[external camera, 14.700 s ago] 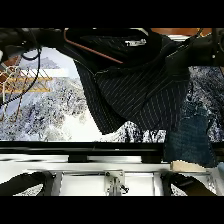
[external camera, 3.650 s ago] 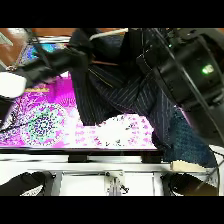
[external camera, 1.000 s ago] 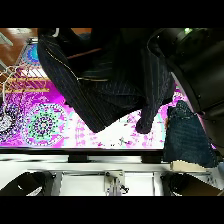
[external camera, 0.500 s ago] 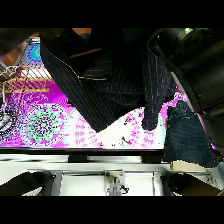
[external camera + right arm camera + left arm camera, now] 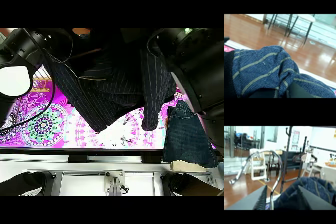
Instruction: Fold the shirts.
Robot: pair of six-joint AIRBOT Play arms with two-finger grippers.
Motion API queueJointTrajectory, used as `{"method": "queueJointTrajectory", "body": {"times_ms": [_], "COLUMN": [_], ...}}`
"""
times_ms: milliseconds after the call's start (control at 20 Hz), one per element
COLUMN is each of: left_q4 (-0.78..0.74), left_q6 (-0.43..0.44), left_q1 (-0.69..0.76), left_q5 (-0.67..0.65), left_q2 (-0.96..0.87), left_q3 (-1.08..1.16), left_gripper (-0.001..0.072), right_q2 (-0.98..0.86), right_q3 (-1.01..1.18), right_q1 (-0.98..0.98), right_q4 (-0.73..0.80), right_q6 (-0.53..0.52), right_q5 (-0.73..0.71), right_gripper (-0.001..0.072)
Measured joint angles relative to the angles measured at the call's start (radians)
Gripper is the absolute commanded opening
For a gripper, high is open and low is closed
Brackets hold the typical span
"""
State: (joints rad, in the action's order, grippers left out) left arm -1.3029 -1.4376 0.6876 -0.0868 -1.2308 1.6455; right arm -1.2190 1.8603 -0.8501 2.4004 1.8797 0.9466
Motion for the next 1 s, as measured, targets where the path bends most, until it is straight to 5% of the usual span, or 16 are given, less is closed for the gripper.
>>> {"method": "queueJointTrajectory", "body": {"times_ms": [50,250,300,350,400,650,750,950,1000], "left_q4": [0.000,0.001,0.002,0.002,0.003,0.003,0.003,-0.006,-0.007], "left_q6": [0.000,0.001,0.001,0.001,0.001,0.005,0.016,0.035,0.037], "left_q1": [-0.003,-0.007,-0.013,-0.020,-0.031,-0.109,-0.132,-0.152,-0.155], "left_q5": [0.009,0.014,0.012,0.009,0.004,-0.060,-0.087,-0.105,-0.108], "left_q2": [-0.003,-0.006,-0.006,-0.003,0.002,0.050,0.066,0.081,0.082], "left_q3": [0.000,0.000,0.000,0.000,0.000,0.000,0.000,0.000,0.000], "left_gripper": [0.0059,0.0059,0.0059,0.0059,0.0059,0.0058,0.0059,0.0058,0.0058], "right_q2": [0.000,0.000,0.000,0.001,0.004,0.066,0.097,0.121,0.117], "right_q3": [0.000,0.000,0.000,0.000,0.000,0.000,0.000,0.000,0.000], "right_q1": [0.000,0.000,0.000,0.000,-0.001,0.000,0.001,0.001,0.002], "right_q4": [0.000,-0.005,-0.010,-0.015,-0.019,-0.016,-0.034,-0.221,-0.272], "right_q6": [0.000,0.000,0.000,0.003,0.003,0.002,0.003,0.002,0.002], "right_q5": [0.001,-0.006,-0.007,-0.014,-0.031,0.022,0.091,0.210,0.225], "right_gripper": [0.0108,0.0139,0.0217,0.0383,0.0446,0.0475,0.0594,0.0594,0.0649]}}
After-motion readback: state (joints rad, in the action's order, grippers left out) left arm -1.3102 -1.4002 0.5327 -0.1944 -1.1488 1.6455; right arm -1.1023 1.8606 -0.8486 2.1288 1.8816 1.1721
